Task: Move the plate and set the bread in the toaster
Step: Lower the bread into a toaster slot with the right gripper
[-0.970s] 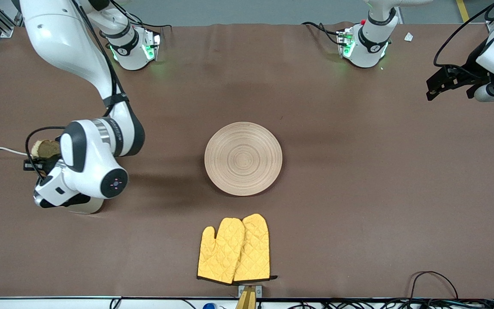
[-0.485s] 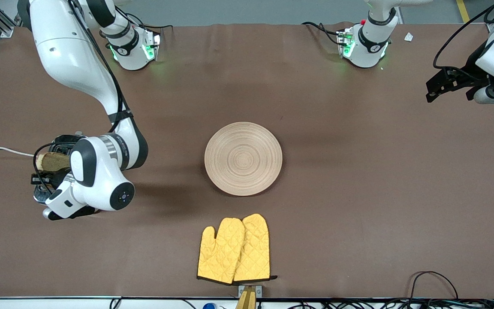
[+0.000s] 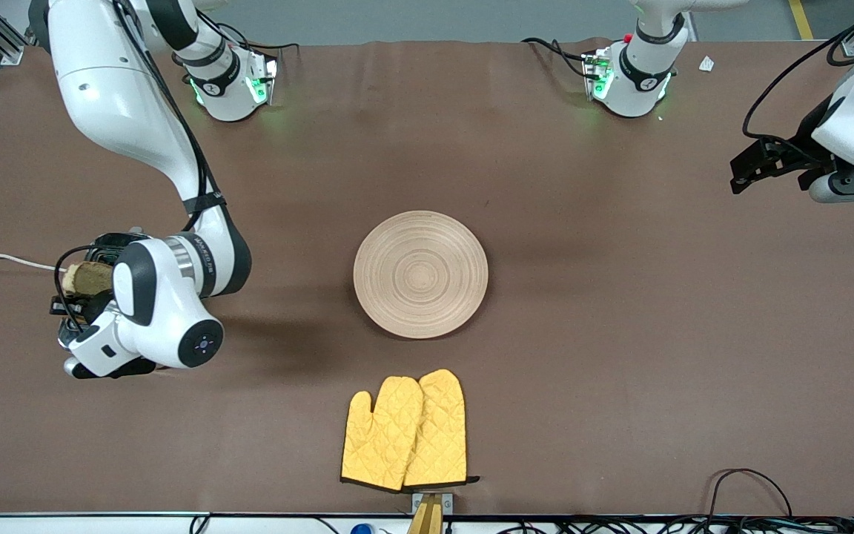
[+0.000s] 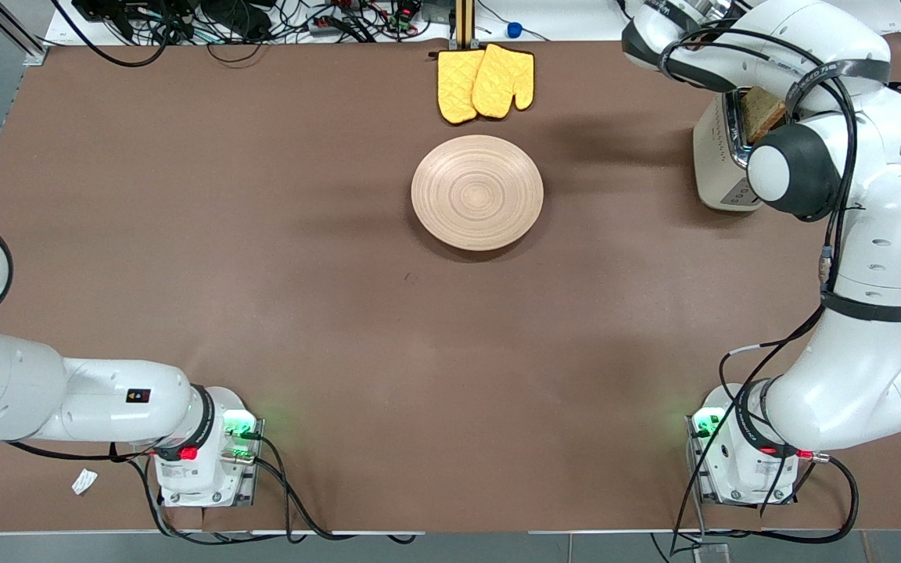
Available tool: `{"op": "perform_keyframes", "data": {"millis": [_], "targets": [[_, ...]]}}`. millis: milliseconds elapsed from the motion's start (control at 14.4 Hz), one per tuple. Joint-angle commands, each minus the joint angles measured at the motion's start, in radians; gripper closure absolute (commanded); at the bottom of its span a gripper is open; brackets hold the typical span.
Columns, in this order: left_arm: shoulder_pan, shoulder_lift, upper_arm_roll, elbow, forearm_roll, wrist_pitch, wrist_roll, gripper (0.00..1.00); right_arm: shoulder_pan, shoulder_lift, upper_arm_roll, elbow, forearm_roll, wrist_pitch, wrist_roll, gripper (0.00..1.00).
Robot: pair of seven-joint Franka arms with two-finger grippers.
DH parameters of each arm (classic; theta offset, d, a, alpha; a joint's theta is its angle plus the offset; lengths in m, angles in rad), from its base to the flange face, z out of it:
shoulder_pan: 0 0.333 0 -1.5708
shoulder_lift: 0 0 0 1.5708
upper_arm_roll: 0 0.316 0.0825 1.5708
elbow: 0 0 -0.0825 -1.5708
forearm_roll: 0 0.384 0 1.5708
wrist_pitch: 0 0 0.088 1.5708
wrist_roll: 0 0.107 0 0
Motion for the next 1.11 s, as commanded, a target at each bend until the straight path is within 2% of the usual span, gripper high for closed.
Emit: {"op": "perform_keyframes", "data": {"millis": [0,208,277,346,485,554,831,1039], "targets": [[-0.001,-0.001,-0.007,0.024,0.008,-0.018,-0.001,0.0,-0.01,0.021,0.012,0.032,0.045,-0.006,0.095,1.0],[0.004,0.006,-0.007,0.022,0.013,-0.014,0.001,0.0,-0.011,0.021,0.011,0.032,0.053,-0.003,0.113,0.99],[0.004,0.006,-0.004,0.024,0.014,-0.014,0.001,0.0,-0.013,0.021,0.011,0.032,0.053,-0.002,0.118,0.93],[0.002,0.006,-0.004,0.024,0.019,-0.014,-0.001,0.0,-0.01,0.02,0.009,0.032,0.047,-0.002,0.126,0.79],[0.002,0.006,-0.005,0.024,0.019,-0.012,0.001,0.0,-0.003,0.018,0.009,0.024,0.042,-0.005,0.12,0.18],[0.001,0.006,-0.004,0.025,0.019,-0.012,0.001,0.0,-0.008,0.015,0.009,0.024,0.044,-0.003,0.11,0.02],[-0.01,0.019,-0.01,0.033,0.017,-0.011,-0.002,0.0,0.003,0.013,0.018,0.034,0.055,-0.003,0.107,0.0],[-0.011,0.021,-0.012,0.036,0.017,-0.011,-0.015,0.0,0.07,-0.002,0.023,0.034,0.058,-0.02,0.11,0.0]]}}
